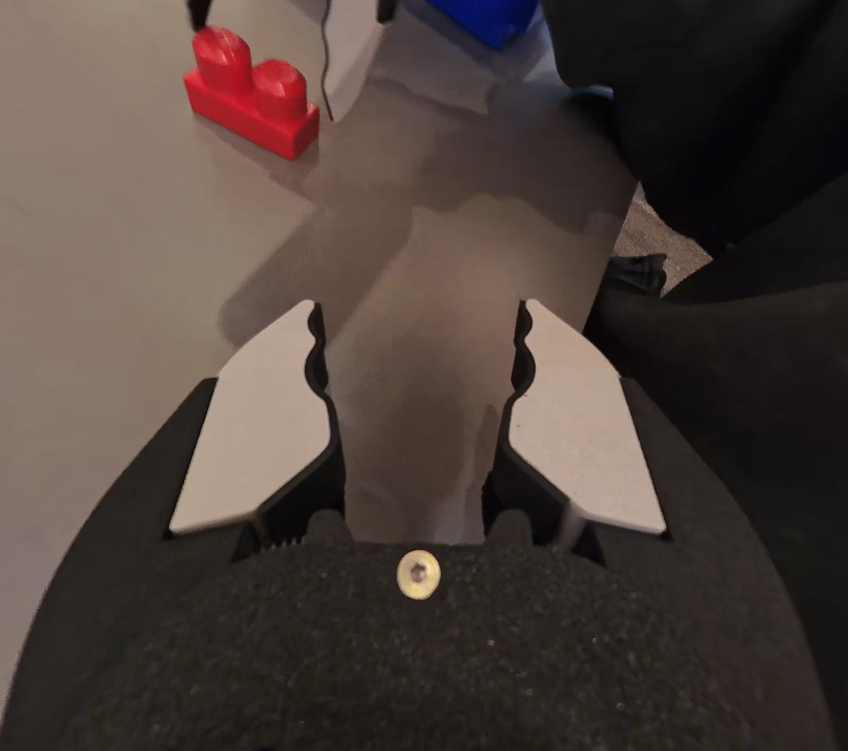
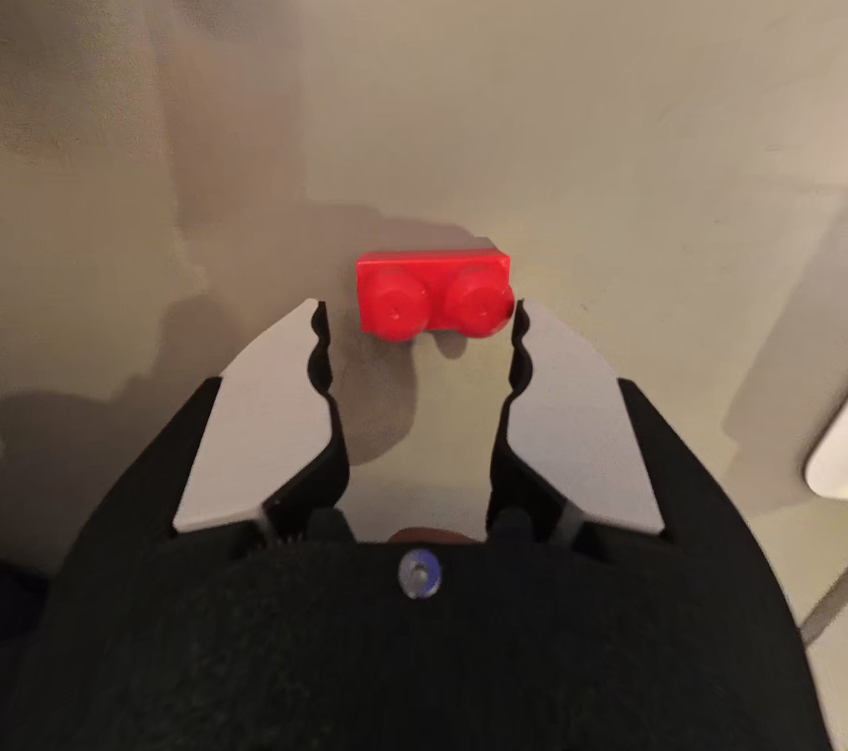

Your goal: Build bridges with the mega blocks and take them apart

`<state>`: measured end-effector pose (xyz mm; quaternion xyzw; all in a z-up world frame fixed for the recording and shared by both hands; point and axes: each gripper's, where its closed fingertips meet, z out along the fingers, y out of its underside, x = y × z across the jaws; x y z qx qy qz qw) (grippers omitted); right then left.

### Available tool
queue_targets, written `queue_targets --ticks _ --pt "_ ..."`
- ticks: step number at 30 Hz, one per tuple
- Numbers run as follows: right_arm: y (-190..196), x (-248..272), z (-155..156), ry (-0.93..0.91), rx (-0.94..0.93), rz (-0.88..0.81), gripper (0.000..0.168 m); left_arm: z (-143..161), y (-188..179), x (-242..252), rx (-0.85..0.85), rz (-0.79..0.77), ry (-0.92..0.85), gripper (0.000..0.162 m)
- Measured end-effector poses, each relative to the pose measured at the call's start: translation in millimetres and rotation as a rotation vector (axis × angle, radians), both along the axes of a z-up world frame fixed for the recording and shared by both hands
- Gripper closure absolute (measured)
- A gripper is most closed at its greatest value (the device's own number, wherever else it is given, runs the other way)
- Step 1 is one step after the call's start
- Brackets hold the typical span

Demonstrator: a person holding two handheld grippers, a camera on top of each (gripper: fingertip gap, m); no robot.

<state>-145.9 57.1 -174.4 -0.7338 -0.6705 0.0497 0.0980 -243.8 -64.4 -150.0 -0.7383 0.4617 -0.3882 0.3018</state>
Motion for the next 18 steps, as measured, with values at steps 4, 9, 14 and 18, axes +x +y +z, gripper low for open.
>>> queue_targets --ticks 4,9,14,18 --pt "5.9 0.2 -20.5 -0.068 -0.073 0.022 0.097 -7.0 -7.9 -6.1 0.016 -0.013 0.028 0.083" --pt "8.6 -4.1 -5.3 -0.046 -0.005 0.035 0.096 -1.7 -6.0 -8.4 0.020 -0.005 0.001 0.083" --pt "9.9 27.8 77.2 0.044 0.181 -0.107 0.096 0.1 0.0 -10.5 0.016 0.014 -0.017 0.083" --pt "5.2 106.6 147.8 0.073 0.355 -0.340 0.096 3.3 4.7 -7.8 0.019 0.020 -0.035 0.084"
